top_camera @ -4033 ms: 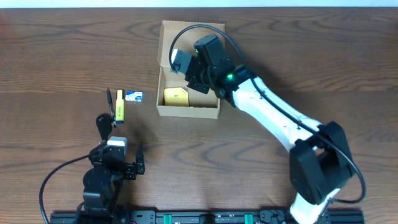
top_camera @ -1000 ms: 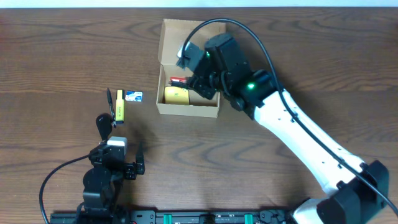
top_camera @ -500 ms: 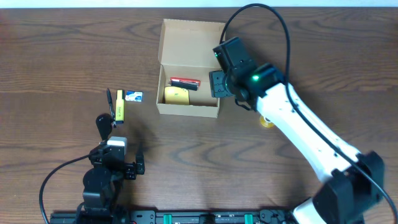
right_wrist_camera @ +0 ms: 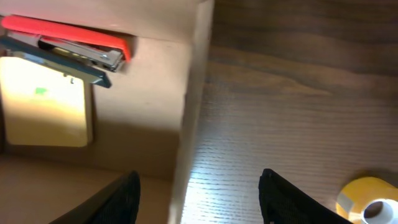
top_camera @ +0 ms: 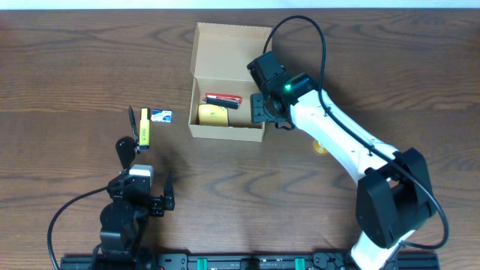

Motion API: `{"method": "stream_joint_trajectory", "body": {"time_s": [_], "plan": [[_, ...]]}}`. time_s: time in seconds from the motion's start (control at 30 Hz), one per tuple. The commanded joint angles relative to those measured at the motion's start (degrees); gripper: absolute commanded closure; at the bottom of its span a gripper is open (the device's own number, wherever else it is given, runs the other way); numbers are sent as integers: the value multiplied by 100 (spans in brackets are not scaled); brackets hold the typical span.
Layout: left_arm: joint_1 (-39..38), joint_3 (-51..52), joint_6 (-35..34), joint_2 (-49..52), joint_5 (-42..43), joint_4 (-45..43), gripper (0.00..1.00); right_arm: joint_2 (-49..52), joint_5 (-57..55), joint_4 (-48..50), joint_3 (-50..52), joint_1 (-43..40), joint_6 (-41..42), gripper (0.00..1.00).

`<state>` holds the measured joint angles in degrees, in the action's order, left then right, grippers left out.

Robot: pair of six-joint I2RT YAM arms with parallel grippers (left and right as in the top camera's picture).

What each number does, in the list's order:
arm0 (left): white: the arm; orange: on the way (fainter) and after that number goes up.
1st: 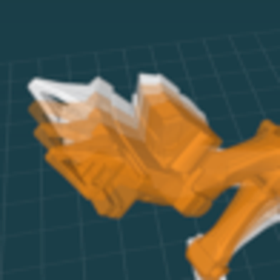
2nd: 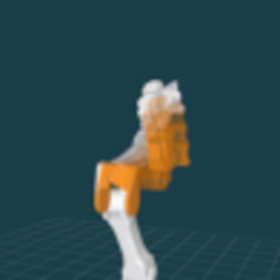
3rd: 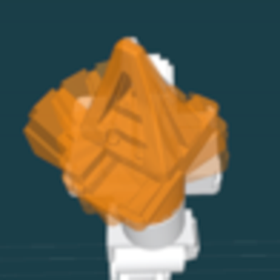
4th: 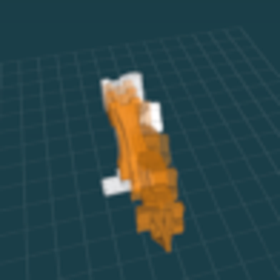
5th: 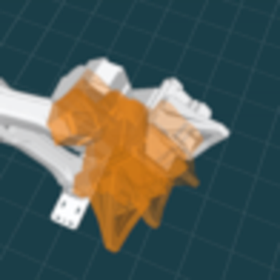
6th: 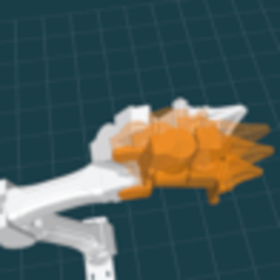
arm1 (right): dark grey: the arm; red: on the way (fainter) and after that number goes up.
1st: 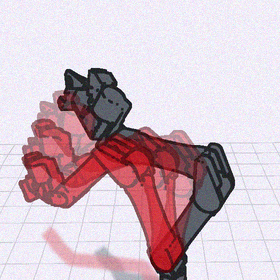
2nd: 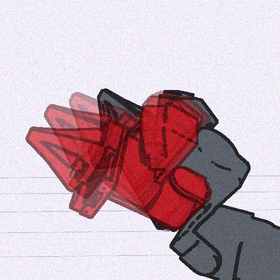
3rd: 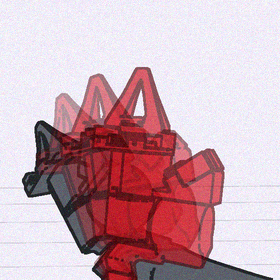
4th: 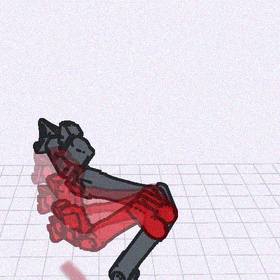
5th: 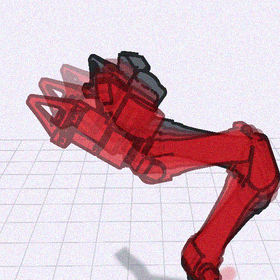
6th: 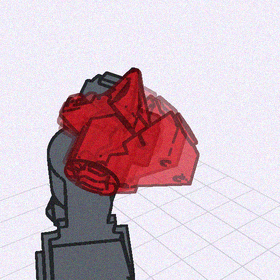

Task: Pack container
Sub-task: 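Release the stapler and move the right gripper toward the tape roll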

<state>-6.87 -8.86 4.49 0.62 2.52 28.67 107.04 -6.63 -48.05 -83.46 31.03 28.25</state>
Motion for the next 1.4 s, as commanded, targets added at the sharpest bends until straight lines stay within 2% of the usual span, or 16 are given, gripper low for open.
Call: {"method": "stream_joint_trajectory", "body": {"time_s": [0.0, 0.37, 0.93, 1.23, 1.37], "plan": [[20, 90, 20, -39, -105, 0, 5, 96, -284, -101, -9, -85, -35, 37], [20, 90, 20, -39, -105, 0, 5, 96, -306, -387, -9, -328, -437, 38], [20, 90, 22, -39, -105, 0, 5, 52, -278, -509, -11, -437, -522, 38], [20, 90, 22, -39, -105, 0, 5, -946, -48, -332, -162, -437, -656, 36], [20, 90, 20, -39, -105, 0, 5, -1440, -140, -170, -162, -446, -975, 36]]}}
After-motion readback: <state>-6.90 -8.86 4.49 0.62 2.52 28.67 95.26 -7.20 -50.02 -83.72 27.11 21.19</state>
